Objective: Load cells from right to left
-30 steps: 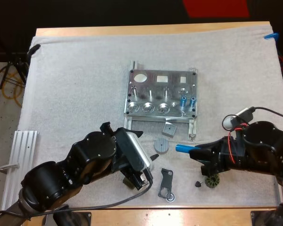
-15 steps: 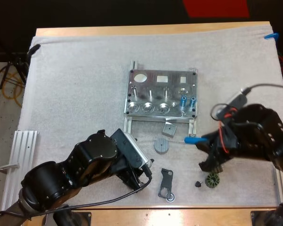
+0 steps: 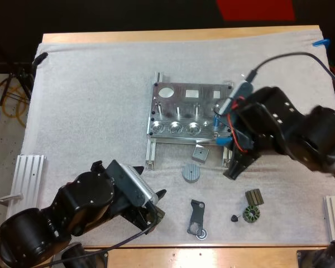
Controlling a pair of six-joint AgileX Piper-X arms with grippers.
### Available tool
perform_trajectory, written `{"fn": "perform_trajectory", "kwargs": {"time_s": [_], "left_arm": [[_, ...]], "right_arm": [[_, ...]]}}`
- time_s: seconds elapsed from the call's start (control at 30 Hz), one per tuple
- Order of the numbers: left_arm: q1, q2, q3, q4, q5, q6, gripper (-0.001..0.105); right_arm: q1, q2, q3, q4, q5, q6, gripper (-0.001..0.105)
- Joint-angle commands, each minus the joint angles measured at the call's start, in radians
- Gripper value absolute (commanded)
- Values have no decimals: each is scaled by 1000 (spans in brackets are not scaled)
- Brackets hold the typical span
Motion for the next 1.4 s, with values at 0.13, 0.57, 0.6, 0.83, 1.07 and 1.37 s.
{"fn": "perform_trajectory", "kwargs": {"time_s": [0.13,0.57,0.6,0.83,1.07,1.37], "left_arm": [[-2,0,-5,66,-133,-49,63],[-2,2,-5,76,-240,-106,63],[-2,3,-5,83,-240,-104,63],[-2,3,23,114,-240,-104,63],[-2,3,82,129,-240,-101,63],[-2,3,84,129,-240,-77,63]], "right_arm": [[-3,69,-80,7,38,-58,11],[-3,199,-134,19,148,-181,11],[-3,214,-134,19,161,-190,11],[-3,299,-168,-9,182,-239,11],[-3,412,-271,-24,189,-263,11],[-3,557,-359,37,230,-277,11]]}}
